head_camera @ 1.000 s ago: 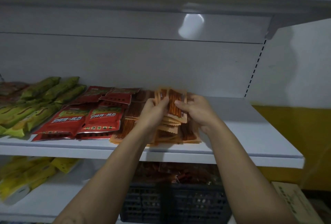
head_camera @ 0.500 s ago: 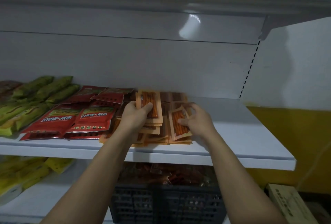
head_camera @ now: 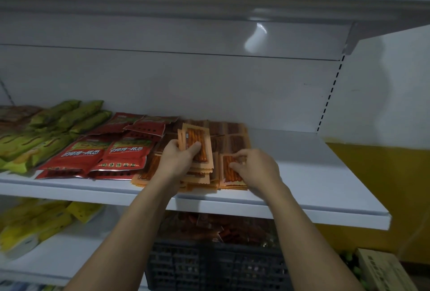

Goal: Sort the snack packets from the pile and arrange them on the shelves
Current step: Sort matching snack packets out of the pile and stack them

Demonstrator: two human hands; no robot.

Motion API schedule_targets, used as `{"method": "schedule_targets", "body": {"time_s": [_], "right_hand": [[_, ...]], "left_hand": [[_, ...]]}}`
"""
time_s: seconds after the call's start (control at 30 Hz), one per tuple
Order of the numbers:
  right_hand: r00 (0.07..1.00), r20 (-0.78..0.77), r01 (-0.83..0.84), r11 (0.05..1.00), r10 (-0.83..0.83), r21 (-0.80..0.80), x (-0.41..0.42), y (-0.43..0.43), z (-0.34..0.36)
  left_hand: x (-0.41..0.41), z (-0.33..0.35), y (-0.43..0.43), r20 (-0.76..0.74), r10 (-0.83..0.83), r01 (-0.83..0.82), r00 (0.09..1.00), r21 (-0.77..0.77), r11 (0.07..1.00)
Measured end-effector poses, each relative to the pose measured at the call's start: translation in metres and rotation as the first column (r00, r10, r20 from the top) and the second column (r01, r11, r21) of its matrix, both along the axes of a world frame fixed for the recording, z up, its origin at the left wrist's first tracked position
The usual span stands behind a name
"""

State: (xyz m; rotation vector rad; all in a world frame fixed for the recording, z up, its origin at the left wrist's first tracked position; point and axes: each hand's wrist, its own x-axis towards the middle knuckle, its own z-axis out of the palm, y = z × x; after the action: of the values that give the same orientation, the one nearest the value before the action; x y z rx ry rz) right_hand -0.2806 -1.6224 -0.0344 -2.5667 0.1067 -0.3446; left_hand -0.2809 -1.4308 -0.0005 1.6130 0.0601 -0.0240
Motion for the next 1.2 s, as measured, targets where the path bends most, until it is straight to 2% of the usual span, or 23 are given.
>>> {"method": "schedule_targets", "body": {"time_s": [0.1,0.2,0.3,0.47,0.6,0.77,0.9,0.93,1.0,1.07,1.13,1.2], "right_hand": [[0.990,0.144,-0.034,0.968,-0.003,0.250,-0.006,0.001,0.018],[0.973,0.121,-0.231,0.827,0.197,0.513,-0.010,0.011,0.044],[0.932,0.171,-0.359,0.750,0.319,0.556,-0.004,0.021,0.055],[0.949,0.208,-0.314,0.687,0.236,0.656,0.011,0.027,0.060],[0.968,0.226,-0.228,0.745,0.106,0.627,0.020,0.010,0.057],[0.987,-0.037,-0.116,0.858,0.155,0.500,0.015,-0.012,0.038],[0.986,-0.095,-0.070,0.861,0.136,0.503,0.010,-0.005,0.019],[0.988,-0.103,-0.053,0.892,0.111,0.450,0.009,-0.004,0.015],[0.993,-0.108,-0.020,0.980,0.042,0.200,0.007,-0.004,0.012],[0.998,-0.059,0.011,1.000,-0.010,0.008,0.007,-0.003,0.013],[0.999,0.042,0.002,1.000,-0.003,0.028,0.007,-0.001,0.019],[0.989,0.125,-0.105,0.971,0.079,0.213,0.009,0.006,0.029]], "left_hand": [[-0.001,0.004,-0.001,-0.001,-0.017,0.017,1.000,-0.020,1.000],[-0.001,0.009,-0.004,0.012,-0.066,0.066,0.998,-0.044,0.997],[-0.002,0.017,-0.011,0.042,-0.103,0.106,0.994,-0.069,0.992],[-0.003,0.027,-0.010,0.037,-0.117,0.120,0.992,-0.093,0.988],[-0.004,0.026,-0.001,0.035,-0.054,0.055,0.998,-0.031,0.998],[-0.005,0.017,0.013,0.049,0.029,-0.029,0.998,0.005,1.000],[-0.008,0.009,0.014,0.054,0.046,-0.047,0.997,0.016,0.999],[-0.009,0.008,0.013,0.052,0.046,-0.047,0.998,0.018,0.999],[-0.010,0.005,0.015,0.052,0.053,-0.054,0.997,0.016,0.998],[-0.009,0.003,0.018,0.049,0.068,-0.068,0.997,0.013,0.998],[-0.008,0.003,0.020,0.041,0.078,-0.078,0.996,0.008,0.997],[-0.008,0.004,0.018,0.050,0.084,-0.084,0.995,-0.003,0.996]]}}
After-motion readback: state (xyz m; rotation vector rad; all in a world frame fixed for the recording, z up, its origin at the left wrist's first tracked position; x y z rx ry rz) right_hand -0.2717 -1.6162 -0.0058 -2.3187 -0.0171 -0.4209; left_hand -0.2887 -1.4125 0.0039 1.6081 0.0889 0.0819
